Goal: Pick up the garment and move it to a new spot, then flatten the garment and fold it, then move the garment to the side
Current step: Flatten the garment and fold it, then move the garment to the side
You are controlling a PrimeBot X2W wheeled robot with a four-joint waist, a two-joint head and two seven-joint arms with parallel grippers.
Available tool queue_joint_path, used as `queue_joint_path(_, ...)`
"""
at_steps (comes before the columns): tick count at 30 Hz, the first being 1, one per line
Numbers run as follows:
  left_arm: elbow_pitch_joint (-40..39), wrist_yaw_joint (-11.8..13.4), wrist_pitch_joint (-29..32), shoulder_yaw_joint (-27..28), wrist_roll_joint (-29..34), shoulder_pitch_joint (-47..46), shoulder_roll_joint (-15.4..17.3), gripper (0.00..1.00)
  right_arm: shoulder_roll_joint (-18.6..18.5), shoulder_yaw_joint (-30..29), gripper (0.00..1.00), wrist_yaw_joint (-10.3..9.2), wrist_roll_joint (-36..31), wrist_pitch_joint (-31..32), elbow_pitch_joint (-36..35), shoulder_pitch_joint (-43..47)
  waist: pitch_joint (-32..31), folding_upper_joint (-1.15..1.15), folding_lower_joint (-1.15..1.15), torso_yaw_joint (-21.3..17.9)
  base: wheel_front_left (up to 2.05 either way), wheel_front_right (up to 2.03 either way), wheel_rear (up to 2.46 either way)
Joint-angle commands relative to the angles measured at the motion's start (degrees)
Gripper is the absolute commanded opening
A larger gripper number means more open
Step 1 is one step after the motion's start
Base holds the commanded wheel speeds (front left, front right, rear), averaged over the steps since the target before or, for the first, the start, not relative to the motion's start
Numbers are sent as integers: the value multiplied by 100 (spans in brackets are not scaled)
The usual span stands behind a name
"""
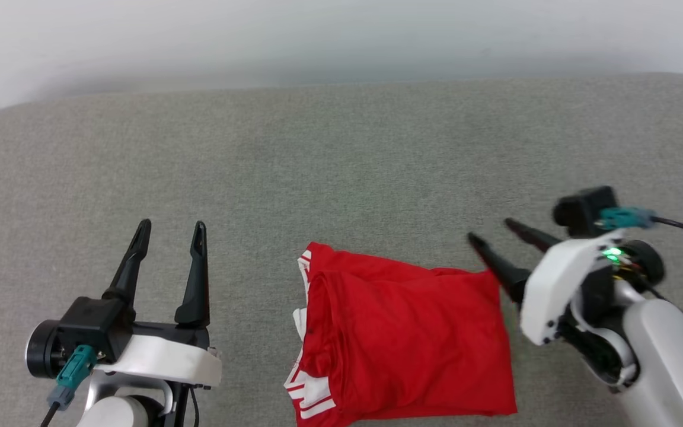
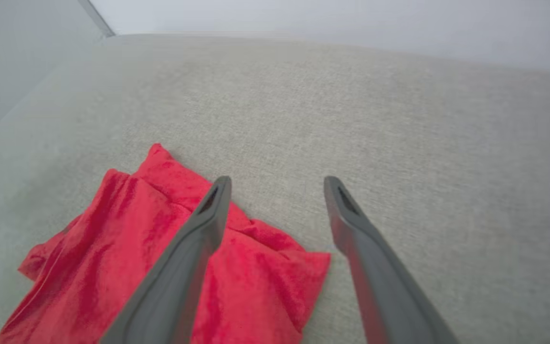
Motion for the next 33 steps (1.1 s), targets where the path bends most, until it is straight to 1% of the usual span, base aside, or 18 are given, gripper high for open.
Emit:
queue_joint_path(1,25,31,-9,17,-21,81,11,100,-2,-237,100,0,-145,-229,-26,186,-93,0,0,-92,0,0,0)
queue_joint_path(4,68,141,-24,85,-21,173,3,100,-42,-840,100,0,-540,-694,-163,449,-163,0,0,-170,0,0,0)
queue_joint_path(8,122,177,-44,156,-55,274,40,100,-6,-1590,100,0,-970,-1443,-522,757,-238,0,0,-268,0,0,0)
queue_joint_path(11,177,199,-57,203,-79,326,45,100,94,-2007,100,0,-1195,-1976,-790,981,-298,0,0,-316,0,0,0)
queue_joint_path(14,238,233,-81,239,-68,396,25,100,242,-2229,100,0,-1377,-2368,-1016,1248,-389,0,0,-352,0,0,0)
queue_joint_path(17,272,266,-113,302,-42,497,-16,100,395,-2316,100,0,-1517,-2497,-1162,1533,-502,0,0,-381,0,0,0)
queue_joint_path(23,411,235,-140,381,-3,755,-96,100,639,-2295,100,0,-1737,-2462,-1320,2086,-725,0,0,-388,0,0,0)
queue_joint_path(28,492,175,-154,474,35,888,-203,100,698,-2219,100,-1,-1693,-2348,-1388,2296,-793,0,0,-401,0,0,0)
queue_joint_path(33,497,80,-157,591,128,895,-308,100,700,-2237,100,0,-1642,-2297,-1425,2268,-782,0,0,-406,0,0,0)
